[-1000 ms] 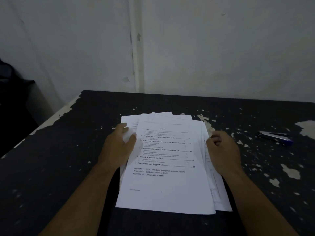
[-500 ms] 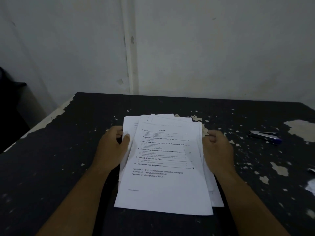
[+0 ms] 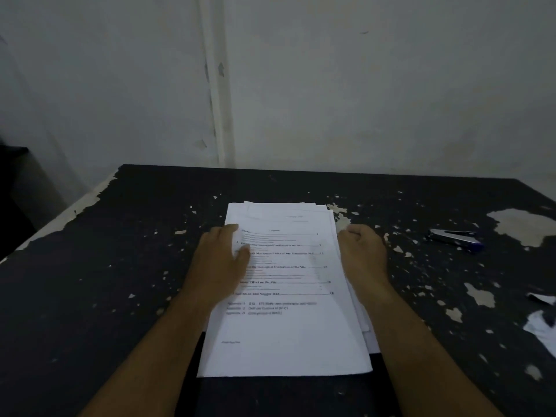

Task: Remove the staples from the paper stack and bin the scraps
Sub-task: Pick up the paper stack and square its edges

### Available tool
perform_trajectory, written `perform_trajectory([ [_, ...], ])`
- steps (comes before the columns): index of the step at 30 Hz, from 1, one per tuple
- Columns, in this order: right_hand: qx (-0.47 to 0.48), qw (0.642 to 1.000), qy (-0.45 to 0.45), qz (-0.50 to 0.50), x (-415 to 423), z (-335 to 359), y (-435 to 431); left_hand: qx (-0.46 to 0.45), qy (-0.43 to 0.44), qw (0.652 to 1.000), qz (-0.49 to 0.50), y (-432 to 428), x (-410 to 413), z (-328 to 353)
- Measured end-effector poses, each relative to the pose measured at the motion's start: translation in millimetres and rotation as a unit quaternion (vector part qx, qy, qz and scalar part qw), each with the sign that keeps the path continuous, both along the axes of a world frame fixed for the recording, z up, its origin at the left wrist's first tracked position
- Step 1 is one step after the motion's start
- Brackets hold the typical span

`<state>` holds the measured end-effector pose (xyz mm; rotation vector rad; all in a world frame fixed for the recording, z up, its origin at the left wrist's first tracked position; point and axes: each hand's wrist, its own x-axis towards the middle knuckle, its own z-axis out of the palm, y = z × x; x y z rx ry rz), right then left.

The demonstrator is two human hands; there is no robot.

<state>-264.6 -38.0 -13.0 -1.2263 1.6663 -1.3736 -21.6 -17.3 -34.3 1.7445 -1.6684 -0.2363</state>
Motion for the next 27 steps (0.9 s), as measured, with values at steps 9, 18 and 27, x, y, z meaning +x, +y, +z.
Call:
perform_trajectory([
  [9, -0.002, 1.000, 0.007, -0.028, -11, 2, 0, -0.041, 0.061, 0.989, 0.126, -4, 18, 3],
  [18, 0.020, 0.999, -0.001, 0.025, -1, 2, -6, -0.022, 0.074, 0.997, 0.030, -1, 1, 7],
  [27, 0.094, 0.987, 0.118, 0.048, -17, 21, 11, 0.057, 0.080, 0.993, 0.069, 31, 16, 29],
])
